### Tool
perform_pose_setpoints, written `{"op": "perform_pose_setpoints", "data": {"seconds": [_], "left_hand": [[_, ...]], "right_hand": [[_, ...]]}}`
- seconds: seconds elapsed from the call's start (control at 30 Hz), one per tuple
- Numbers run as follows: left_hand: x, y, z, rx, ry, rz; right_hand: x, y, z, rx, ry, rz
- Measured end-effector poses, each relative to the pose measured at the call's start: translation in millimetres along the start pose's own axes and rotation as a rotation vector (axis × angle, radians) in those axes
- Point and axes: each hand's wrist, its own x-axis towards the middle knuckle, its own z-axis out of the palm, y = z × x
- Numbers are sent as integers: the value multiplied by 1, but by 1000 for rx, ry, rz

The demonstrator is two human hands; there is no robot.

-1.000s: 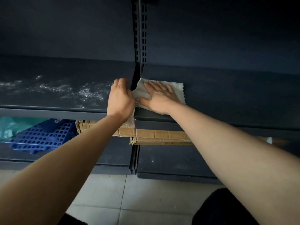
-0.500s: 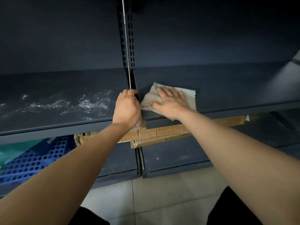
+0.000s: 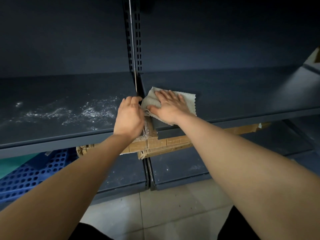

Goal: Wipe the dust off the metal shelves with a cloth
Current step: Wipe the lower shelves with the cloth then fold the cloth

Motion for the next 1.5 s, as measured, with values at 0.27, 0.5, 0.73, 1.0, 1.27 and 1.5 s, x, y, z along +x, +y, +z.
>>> {"op": "perform_pose_setpoints", "data": {"seconds": [0.27, 0.5, 0.73, 1.0, 1.27, 1.5], "left_hand": [[-15, -8, -9, 39, 17, 2], [-26, -7, -19, 67, 2, 83], [-34, -36, -54, 55, 48, 38], [-48, -98, -92, 96, 129, -83], [-42, -128, -122, 145, 161, -95], [-27, -124, -110, 156, 90, 4]], "right_hand": [[0, -8, 1, 6, 30, 8], [-28, -17, 3, 58, 54, -2], [-44, -47, -1, 294, 325, 169], [-10, -148, 19, 119, 65, -59], [2, -202, 24, 21, 17, -140], [9, -138, 15, 12, -45, 144]]}}
